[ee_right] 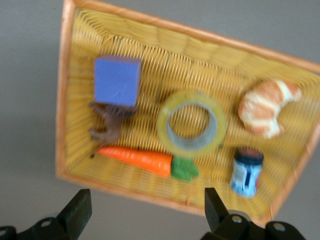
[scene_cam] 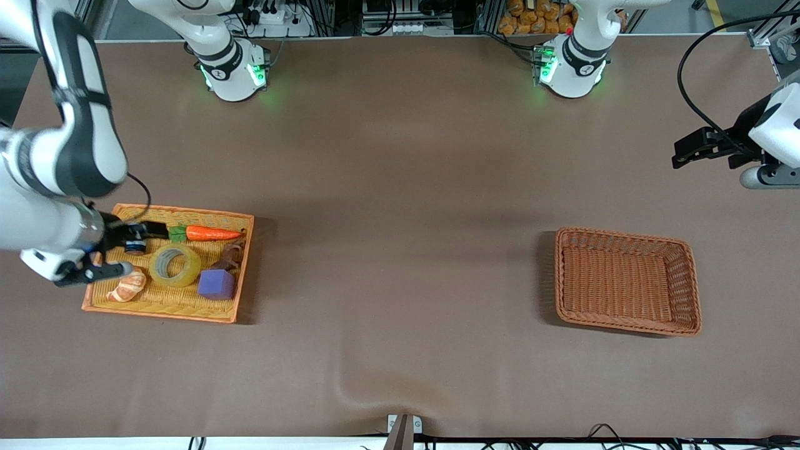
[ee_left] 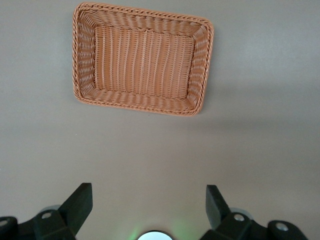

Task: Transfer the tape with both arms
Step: 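Lower the right gripper onto the tape roll and grasp it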

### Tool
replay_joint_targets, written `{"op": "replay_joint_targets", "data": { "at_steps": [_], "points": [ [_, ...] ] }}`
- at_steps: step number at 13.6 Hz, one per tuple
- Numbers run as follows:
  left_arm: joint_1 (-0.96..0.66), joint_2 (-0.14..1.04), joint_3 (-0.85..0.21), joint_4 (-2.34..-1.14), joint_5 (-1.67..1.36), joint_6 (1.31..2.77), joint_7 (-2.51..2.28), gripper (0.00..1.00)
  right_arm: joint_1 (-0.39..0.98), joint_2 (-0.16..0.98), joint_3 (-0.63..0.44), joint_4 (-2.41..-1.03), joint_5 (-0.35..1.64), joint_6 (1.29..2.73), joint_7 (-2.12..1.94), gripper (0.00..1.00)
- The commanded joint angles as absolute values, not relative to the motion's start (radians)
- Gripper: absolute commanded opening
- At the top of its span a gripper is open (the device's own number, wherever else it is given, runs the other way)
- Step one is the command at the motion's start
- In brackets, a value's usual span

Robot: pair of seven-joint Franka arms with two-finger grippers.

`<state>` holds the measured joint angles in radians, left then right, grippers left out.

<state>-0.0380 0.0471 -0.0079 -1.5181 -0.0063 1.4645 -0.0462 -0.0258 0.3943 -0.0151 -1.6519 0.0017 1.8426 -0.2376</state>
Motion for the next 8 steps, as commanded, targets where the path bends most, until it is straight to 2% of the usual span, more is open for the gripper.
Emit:
{"op": "replay_joint_targets", "data": {
  "at_steps": [1,4,8],
  "points": [
    [-0.026,0.018,-0.018,-1.54,0.012,1.465,-0.06,1.0,-0.041,0.471,-0.021,-1.624,-0.018,1.903,-0.303,1.0],
    [-0.026,-0.015,-0.018,-1.569,0.012,1.45,-0.06,1.0,-0.127,0.575,-0.021,-1.626,-0.008,2.015,-0.423,1.0],
    [-0.026,-0.014,-0.018,-1.56,0.04,1.454,-0.06,1.0,-0.141,0.64,-0.021,-1.628,-0.008,2.036,-0.456,1.0]
  ]
}}
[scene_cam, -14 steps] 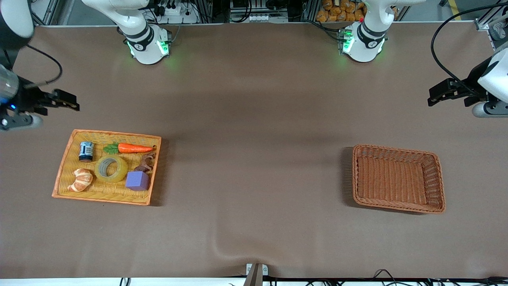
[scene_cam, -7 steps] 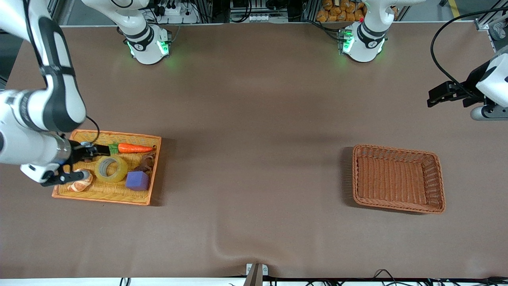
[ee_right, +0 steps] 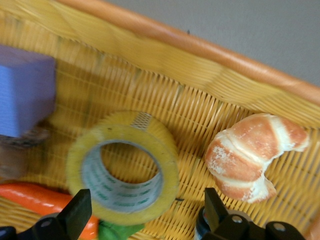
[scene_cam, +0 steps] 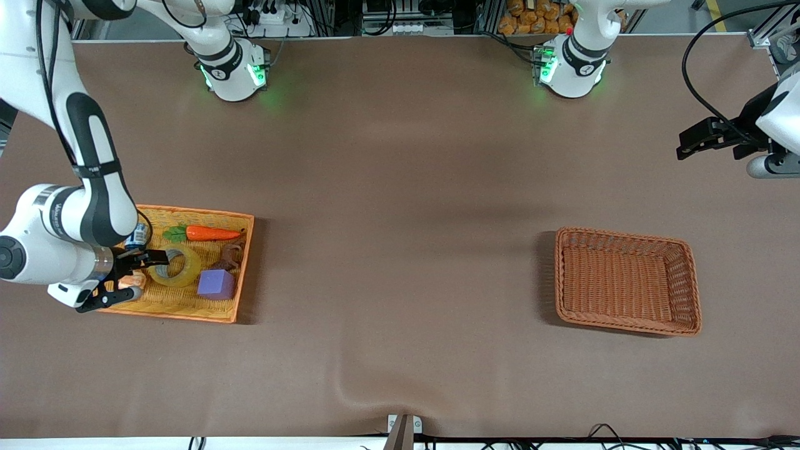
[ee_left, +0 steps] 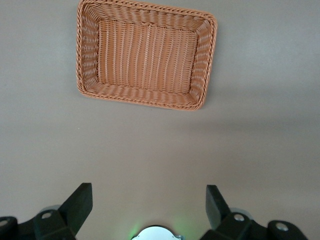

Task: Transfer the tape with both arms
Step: 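Lower the right gripper onto the tape roll and grasp it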

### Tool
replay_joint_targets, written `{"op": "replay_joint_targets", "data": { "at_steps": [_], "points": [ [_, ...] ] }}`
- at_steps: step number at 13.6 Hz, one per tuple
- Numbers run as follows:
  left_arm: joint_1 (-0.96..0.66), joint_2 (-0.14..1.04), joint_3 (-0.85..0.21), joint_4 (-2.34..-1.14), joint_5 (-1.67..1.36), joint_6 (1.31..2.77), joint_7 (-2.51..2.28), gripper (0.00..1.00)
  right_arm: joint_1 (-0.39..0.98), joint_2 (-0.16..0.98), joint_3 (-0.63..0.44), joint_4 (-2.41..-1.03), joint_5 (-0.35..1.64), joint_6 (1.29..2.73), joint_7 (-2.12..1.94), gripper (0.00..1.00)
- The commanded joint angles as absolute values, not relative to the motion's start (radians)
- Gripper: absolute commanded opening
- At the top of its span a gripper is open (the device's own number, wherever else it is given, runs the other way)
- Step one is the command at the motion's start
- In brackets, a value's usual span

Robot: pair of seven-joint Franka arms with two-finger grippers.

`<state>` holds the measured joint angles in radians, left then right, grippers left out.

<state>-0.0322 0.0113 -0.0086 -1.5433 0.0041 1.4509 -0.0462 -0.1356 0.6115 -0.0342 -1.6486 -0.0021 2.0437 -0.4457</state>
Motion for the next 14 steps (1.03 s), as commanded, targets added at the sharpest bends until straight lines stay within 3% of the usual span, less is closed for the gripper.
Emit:
{"op": "replay_joint_targets", "data": {
  "at_steps": [1,4,6,7,11,14],
  "points": [
    [-0.025,-0.021,-0.014,-1.551,0.04,1.453,-0.055,1.0,-0.141,0.649,-0.021,-1.632,-0.008,2.03,-0.456,1.0],
    [-0.026,-0.021,-0.014,-1.539,0.04,1.453,-0.054,1.0,-0.144,0.657,-0.021,-1.644,-0.008,2.016,-0.453,1.0],
    [-0.026,-0.026,-0.015,-1.54,0.041,1.45,-0.052,1.0,-0.153,0.66,-0.021,-1.644,-0.002,1.976,-0.451,0.43],
    [-0.026,-0.025,-0.017,-1.54,0.041,1.45,-0.049,1.0,-0.153,0.66,-0.021,-1.643,0.0,1.962,-0.446,0.28],
    [-0.026,-0.021,-0.015,-1.542,0.043,1.451,-0.049,1.0,-0.153,0.649,-0.021,-1.622,0.0,1.959,-0.454,0.24],
    [-0.026,-0.017,-0.018,-1.545,0.043,1.453,-0.057,1.0,-0.147,0.632,-0.021,-1.514,0.0,1.931,-0.523,0.19]
  ]
}}
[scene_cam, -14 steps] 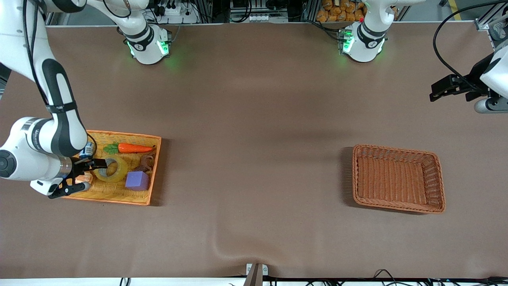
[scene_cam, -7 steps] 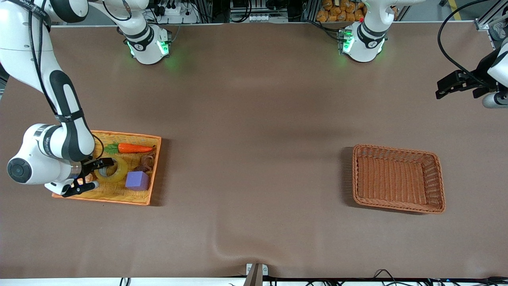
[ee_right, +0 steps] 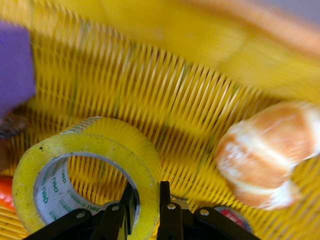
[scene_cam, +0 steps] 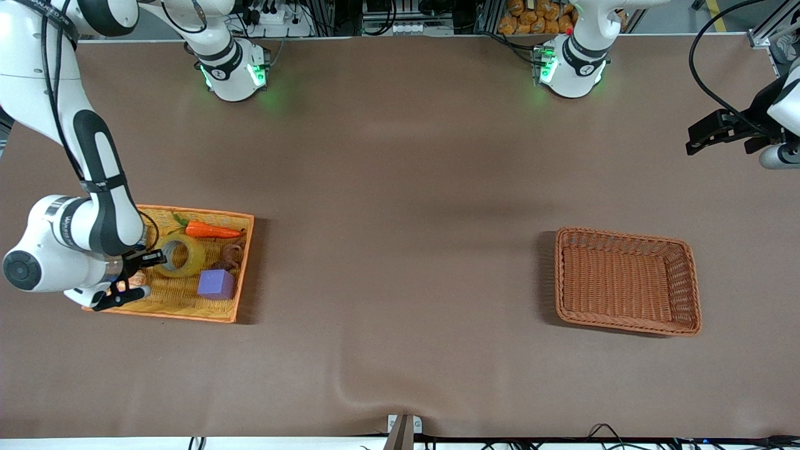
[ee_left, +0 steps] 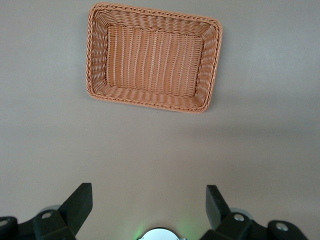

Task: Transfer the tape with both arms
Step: 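Lower the right gripper onto the tape roll and grasp it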

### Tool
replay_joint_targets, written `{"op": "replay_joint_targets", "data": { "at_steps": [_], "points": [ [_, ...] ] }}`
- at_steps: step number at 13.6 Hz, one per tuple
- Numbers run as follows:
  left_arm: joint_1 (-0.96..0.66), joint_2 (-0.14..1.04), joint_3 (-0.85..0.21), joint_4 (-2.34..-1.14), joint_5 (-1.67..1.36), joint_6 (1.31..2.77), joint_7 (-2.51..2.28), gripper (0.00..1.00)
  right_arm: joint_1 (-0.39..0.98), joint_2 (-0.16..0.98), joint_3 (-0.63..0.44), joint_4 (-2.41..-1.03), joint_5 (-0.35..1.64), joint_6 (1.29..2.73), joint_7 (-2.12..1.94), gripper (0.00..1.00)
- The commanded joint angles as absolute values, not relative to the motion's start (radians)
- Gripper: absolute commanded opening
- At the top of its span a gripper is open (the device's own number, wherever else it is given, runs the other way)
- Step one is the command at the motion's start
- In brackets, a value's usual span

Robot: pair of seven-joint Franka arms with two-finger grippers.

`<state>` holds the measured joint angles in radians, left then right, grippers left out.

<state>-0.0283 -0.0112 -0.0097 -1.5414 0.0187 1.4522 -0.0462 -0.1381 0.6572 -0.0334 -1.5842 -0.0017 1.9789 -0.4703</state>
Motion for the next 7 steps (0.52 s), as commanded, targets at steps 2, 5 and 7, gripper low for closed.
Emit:
{"op": "replay_joint_targets", "data": {
  "at_steps": [2,5,7],
  "points": [
    [-0.031,-0.017,-0.02,-1.548,0.044,1.453,-0.057,1.0,-0.141,0.63,-0.015,-1.442,0.002,1.852,-0.534,0.17],
    [-0.034,-0.009,-0.026,-1.551,0.044,1.459,-0.058,1.0,-0.106,0.63,0.021,-1.332,0.002,1.749,-0.531,0.17],
    [-0.035,-0.009,-0.026,-1.566,0.043,1.46,-0.058,1.0,-0.057,0.634,0.057,-1.295,-0.003,1.732,-0.525,0.18]
  ]
}}
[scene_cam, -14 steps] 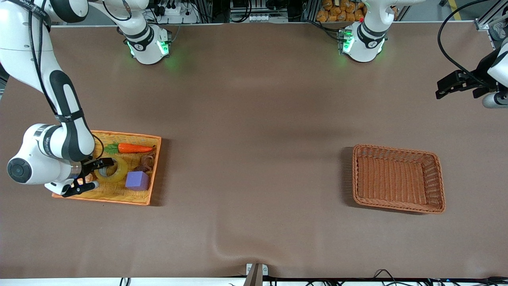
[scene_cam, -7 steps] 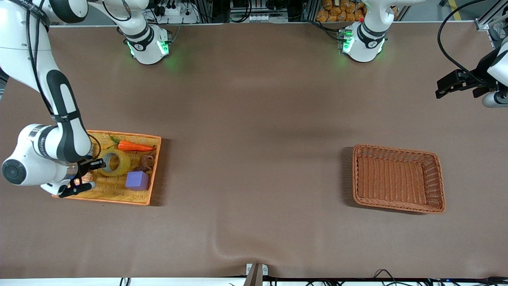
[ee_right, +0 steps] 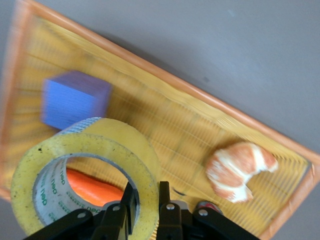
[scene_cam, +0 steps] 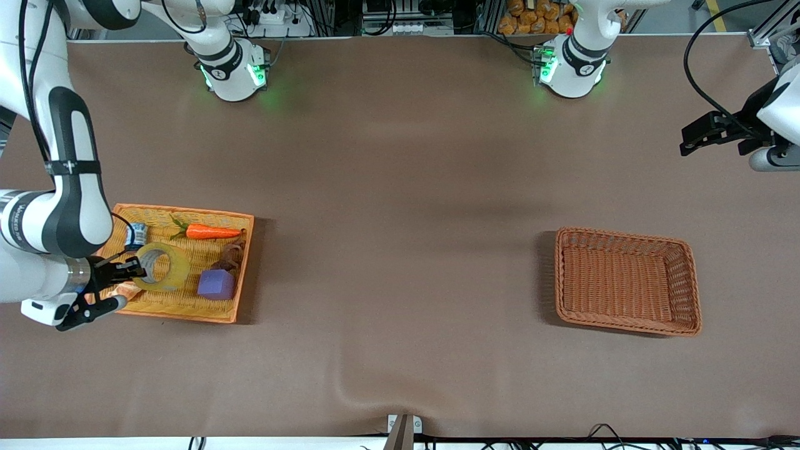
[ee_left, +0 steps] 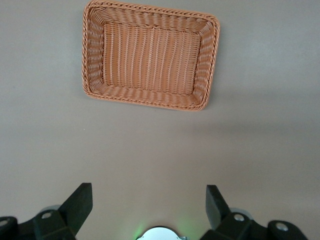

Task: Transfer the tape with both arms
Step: 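Carry the tape roll out with the right gripper while the left gripper approaches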

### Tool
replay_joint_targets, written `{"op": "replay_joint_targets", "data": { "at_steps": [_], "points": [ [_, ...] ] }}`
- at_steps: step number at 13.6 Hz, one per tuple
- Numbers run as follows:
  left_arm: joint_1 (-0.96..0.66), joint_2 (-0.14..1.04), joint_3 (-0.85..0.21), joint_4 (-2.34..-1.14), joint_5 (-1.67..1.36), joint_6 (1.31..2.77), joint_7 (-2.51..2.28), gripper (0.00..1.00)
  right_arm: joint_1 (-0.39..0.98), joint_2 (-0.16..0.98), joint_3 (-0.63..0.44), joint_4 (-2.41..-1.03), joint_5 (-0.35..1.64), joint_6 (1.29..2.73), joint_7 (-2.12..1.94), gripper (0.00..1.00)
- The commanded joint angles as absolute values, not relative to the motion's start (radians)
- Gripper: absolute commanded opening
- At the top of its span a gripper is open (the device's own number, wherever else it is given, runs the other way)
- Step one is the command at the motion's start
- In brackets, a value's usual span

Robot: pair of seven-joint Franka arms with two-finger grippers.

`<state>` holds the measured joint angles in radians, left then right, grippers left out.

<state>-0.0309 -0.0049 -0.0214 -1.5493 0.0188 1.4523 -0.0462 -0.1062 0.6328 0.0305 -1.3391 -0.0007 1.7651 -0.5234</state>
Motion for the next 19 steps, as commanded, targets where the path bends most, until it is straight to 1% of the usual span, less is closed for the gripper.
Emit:
{"op": "replay_joint_targets", "data": {
  "at_steps": [1,3,4,6,8,10,12,15,17,18,19],
  "points": [
    [-0.037,-0.008,-0.026,-1.566,0.043,1.462,-0.058,1.0,-0.016,0.638,0.063,-1.293,-0.003,1.738,-0.517,0.18],
    [-0.037,-0.008,-0.028,-1.569,0.043,1.466,-0.058,1.0,0.091,0.644,0.063,-1.293,0.009,1.755,-0.384,0.18],
    [-0.035,-0.006,-0.028,-1.577,0.043,1.48,-0.058,1.0,0.144,0.646,0.063,-1.293,0.023,1.758,-0.273,0.2],
    [-0.037,-0.006,-0.038,-1.624,0.04,1.55,-0.06,1.0,0.239,0.647,0.063,-1.293,0.043,1.773,-0.09,0.21],
    [-0.04,0.012,-0.073,-1.649,0.026,1.607,-0.067,1.0,0.317,0.655,0.063,-1.299,0.066,1.845,0.055,0.21],
    [-0.043,0.053,-0.129,-1.643,-0.014,1.624,-0.185,1.0,0.423,0.672,0.061,-1.307,0.078,1.914,0.231,0.21],
    [-0.043,0.099,-0.167,-1.641,-0.012,1.681,-0.227,1.0,0.501,0.705,0.061,-1.308,0.083,1.992,0.439,0.22],
    [-0.078,0.208,-0.186,-1.644,-0.014,1.797,-0.247,1.0,0.621,0.771,0.061,-1.308,0.081,2.143,0.688,0.22],
    [-0.118,0.283,-0.186,-1.646,-0.003,1.874,-0.267,1.0,0.667,0.801,0.061,-1.308,0.078,2.184,0.799,0.22],
    [-0.138,0.313,-0.186,-1.647,-0.003,1.897,-0.317,1.0,0.678,0.802,0.061,-1.308,0.074,2.19,0.822,0.25],
    [-0.162,0.34,-0.186,-1.647,-0.002,1.928,-0.378,1.0,0.675,0.799,0.061,-1.308,0.069,2.187,0.818,0.72]
  ]
}}
